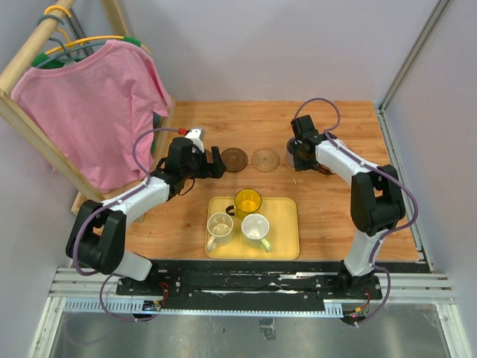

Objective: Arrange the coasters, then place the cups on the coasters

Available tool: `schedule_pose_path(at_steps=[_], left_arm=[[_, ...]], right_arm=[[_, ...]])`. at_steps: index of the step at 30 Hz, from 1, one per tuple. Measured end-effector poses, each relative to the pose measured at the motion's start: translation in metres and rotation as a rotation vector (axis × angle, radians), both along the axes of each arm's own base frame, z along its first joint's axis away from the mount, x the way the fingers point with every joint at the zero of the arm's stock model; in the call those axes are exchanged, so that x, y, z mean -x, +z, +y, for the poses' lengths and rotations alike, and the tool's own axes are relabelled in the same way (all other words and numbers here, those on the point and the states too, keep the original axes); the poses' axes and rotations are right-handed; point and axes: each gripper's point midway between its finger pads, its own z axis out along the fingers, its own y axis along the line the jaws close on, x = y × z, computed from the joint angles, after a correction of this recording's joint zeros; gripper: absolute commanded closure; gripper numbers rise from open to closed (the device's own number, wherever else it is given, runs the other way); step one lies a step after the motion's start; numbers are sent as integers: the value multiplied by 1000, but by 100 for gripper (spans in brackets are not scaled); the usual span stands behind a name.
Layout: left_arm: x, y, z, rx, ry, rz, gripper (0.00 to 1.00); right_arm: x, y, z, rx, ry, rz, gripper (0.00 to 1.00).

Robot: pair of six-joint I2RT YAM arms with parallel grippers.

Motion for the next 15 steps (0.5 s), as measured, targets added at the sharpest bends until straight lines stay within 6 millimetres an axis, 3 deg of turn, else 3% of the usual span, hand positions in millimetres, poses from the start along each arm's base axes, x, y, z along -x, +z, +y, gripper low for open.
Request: schedule_pose_path(at_steps=[10, 15], left_arm=[[0, -1, 0, -1, 0, 1, 0], [0, -1, 0, -1, 0, 1, 0]], right_arm=[[-12, 2, -1, -13, -11, -29, 99], [-13, -6, 0, -15, -12, -17, 99]])
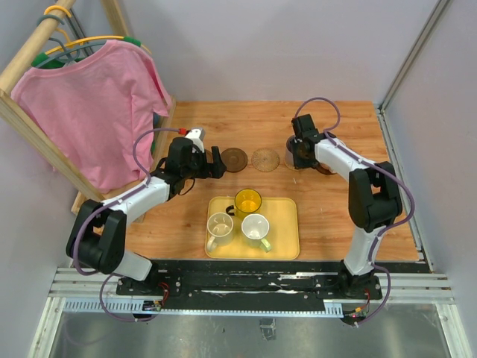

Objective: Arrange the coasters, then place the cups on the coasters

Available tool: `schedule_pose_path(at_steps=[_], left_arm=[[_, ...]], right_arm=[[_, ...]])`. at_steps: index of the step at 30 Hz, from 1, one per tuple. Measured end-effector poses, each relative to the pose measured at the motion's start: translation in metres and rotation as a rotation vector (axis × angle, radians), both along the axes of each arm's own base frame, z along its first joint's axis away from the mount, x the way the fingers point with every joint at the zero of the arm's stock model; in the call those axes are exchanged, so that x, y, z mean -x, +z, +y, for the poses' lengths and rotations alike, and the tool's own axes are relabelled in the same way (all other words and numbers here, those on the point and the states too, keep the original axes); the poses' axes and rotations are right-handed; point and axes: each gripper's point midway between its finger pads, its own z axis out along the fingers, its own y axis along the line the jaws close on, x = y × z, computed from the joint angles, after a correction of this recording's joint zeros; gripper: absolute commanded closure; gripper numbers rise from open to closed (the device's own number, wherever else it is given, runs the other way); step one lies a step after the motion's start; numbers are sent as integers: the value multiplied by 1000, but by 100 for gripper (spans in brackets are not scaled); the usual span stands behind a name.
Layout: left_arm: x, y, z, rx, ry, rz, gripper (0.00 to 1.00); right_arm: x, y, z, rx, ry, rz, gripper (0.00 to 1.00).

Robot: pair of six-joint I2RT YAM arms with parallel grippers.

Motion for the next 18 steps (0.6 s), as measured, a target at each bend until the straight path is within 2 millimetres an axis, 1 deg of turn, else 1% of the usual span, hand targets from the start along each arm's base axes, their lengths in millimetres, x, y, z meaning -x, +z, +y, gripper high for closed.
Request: schedule_pose_path(at_steps=[4, 9, 18], left_arm=[[0, -2, 0, -2, 0, 4, 0], [0, -5, 0, -5, 0, 12, 0], [0, -6, 0, -6, 0, 15, 0]], right_arm=[[0, -6, -3, -10, -8, 17, 99], [-2, -6, -7, -15, -23, 13, 99], [-2, -9, -6, -30, -38, 8, 99]])
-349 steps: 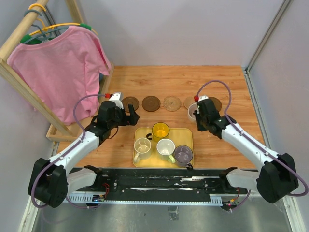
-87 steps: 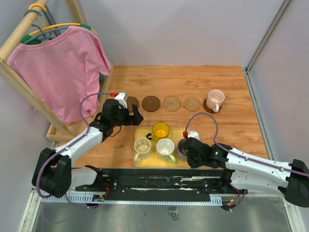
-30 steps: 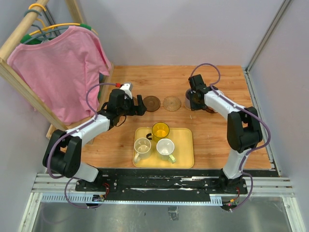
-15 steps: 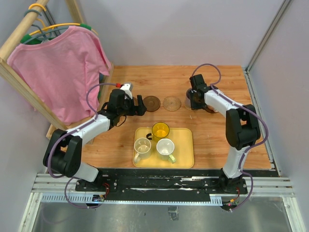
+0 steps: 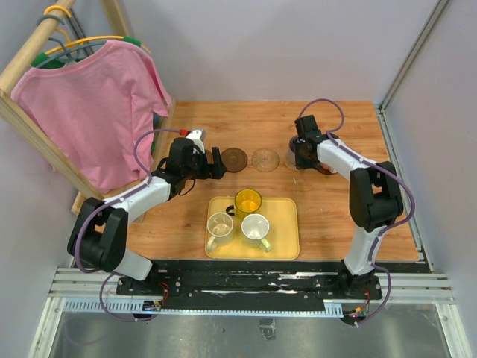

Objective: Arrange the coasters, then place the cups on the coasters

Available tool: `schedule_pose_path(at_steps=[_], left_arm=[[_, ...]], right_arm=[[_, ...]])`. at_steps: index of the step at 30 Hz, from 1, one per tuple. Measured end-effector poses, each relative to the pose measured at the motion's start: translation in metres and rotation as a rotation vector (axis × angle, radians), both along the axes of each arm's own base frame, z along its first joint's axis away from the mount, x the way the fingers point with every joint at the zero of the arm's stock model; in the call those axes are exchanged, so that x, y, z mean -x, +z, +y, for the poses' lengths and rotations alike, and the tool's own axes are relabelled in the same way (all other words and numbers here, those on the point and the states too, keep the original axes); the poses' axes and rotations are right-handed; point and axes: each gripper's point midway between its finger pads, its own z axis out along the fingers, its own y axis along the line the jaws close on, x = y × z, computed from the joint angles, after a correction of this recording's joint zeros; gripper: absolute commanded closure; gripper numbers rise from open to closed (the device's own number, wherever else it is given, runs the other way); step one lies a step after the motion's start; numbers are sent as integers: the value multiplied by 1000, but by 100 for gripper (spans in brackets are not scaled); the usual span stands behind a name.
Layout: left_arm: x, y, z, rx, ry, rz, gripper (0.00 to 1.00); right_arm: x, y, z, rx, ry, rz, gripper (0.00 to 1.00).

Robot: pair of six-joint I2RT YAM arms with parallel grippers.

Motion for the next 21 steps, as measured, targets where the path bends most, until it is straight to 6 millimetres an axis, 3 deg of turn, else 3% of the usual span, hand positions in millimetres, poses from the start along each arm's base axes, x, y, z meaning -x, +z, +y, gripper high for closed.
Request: schedule_pose_path(at_steps=[21], left_arm=[[1, -1, -1, 3, -7, 5, 0]], right_arm=[[9, 4, 2, -25, 4, 2, 99]])
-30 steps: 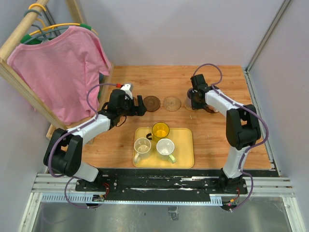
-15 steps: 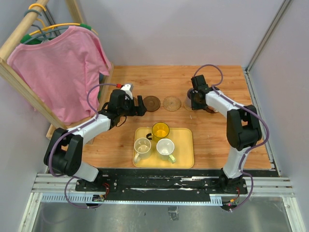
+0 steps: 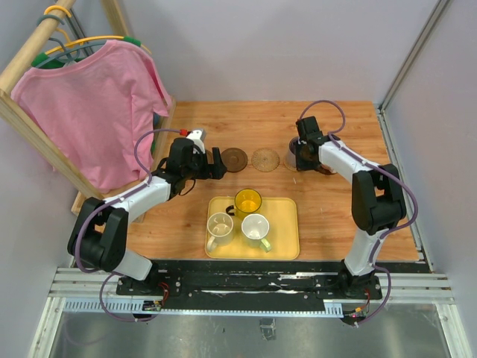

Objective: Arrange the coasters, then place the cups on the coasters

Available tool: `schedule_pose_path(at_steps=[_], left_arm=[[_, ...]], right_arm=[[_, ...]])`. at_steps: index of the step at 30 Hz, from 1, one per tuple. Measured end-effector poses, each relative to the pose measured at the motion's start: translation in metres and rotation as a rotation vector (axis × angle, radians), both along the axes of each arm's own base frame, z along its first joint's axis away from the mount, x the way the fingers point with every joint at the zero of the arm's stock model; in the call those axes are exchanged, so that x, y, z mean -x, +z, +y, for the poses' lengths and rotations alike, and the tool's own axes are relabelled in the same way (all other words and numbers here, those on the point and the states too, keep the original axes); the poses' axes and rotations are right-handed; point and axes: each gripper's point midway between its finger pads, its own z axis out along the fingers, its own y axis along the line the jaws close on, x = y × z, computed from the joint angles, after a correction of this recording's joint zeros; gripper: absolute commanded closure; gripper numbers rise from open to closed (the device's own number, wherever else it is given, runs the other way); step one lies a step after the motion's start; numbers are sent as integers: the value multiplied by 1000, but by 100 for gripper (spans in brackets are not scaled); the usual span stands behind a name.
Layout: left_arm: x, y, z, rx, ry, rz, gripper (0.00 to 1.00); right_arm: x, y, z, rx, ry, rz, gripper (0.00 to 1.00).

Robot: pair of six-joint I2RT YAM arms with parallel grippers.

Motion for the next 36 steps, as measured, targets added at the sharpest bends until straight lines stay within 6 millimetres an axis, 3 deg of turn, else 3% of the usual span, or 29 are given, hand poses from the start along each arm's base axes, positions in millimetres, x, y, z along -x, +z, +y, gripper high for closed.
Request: schedule_pose_path(at_steps=[10, 14, 23, 32, 36], left_arm=[[0, -4, -1, -2, -3, 11, 0], [0, -6, -1, -3, -3, 14, 0], [0, -6, -1, -3, -3, 14, 0], [1, -6, -1, -2, -6, 15, 0], [1, -6, -1, -2, -6, 16, 0]], right_arm=[[2, -1, 0, 1, 0, 7, 99], [2, -2, 0, 0, 1, 8, 85], [1, -1, 2, -15, 0, 2, 40], [0, 3, 3, -19, -6, -6, 33], [3, 16, 4, -18, -4, -36, 32]])
